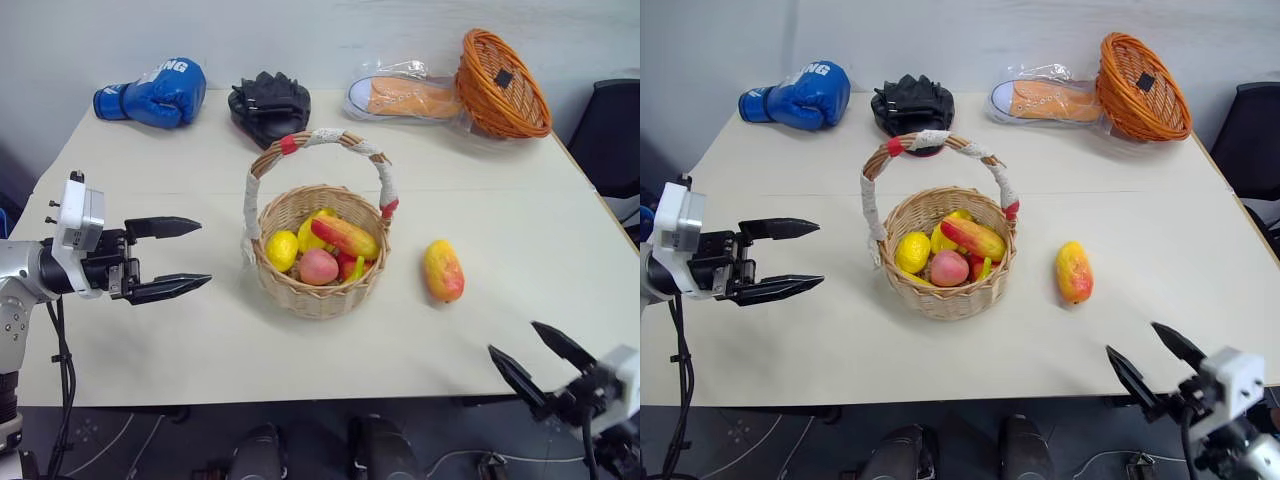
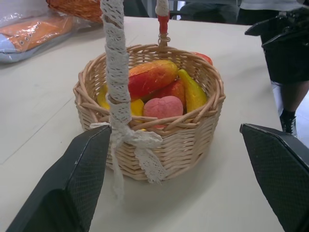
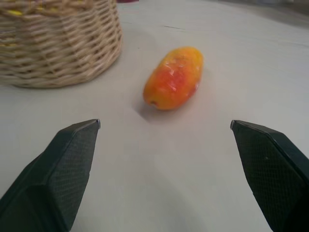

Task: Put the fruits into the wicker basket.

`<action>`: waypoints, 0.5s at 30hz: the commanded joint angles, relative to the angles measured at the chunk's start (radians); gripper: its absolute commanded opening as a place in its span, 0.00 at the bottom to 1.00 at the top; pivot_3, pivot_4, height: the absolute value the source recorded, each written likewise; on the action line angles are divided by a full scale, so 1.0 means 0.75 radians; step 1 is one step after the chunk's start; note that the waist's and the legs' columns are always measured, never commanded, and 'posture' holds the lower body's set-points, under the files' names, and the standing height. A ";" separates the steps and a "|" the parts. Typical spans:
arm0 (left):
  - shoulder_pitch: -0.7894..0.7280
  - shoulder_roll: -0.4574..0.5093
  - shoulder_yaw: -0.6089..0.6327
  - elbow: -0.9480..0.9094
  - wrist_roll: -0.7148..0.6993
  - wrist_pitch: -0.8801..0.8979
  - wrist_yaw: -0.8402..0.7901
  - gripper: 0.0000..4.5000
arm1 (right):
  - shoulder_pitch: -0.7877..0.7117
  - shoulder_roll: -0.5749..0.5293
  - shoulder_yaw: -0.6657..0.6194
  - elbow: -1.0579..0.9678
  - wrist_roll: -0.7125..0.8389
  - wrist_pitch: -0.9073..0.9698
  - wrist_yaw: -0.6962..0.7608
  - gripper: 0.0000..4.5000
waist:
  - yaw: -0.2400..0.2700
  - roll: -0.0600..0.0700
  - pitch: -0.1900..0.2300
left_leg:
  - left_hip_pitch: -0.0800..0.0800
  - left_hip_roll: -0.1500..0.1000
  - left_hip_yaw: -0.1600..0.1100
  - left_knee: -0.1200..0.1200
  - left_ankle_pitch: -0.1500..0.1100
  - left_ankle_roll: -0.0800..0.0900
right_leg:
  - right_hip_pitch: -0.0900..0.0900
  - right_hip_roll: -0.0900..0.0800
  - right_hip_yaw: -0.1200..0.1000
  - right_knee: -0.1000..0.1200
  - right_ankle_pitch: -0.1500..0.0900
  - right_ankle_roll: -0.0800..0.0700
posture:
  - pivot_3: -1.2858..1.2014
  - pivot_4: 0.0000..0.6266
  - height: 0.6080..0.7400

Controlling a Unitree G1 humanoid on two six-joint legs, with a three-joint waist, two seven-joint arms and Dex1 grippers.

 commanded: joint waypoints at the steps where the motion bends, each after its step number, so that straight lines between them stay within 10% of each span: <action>1: 0.001 -0.018 -0.016 -0.005 0.017 -0.039 0.005 1.00 | -0.198 -0.064 0.048 -0.052 0.067 0.244 -0.216 1.00 | 0.000 0.001 0.001 | 0.000 0.000 0.000 0.000 0.000 0.000 | 0.000 0.000 0.000 0.001 0.000 0.000 | 0.52 0.24 1.00; 15: 0.020 -0.073 -0.023 -0.070 0.007 -0.116 0.021 1.00 | -0.929 -0.149 0.370 0.285 -0.035 0.972 -0.473 1.00 | -0.010 0.001 0.001 | -0.010 -0.003 0.000 0.002 0.001 0.002 | -0.006 -0.002 -0.007 -0.003 0.001 0.001 | 0.52 0.24 1.00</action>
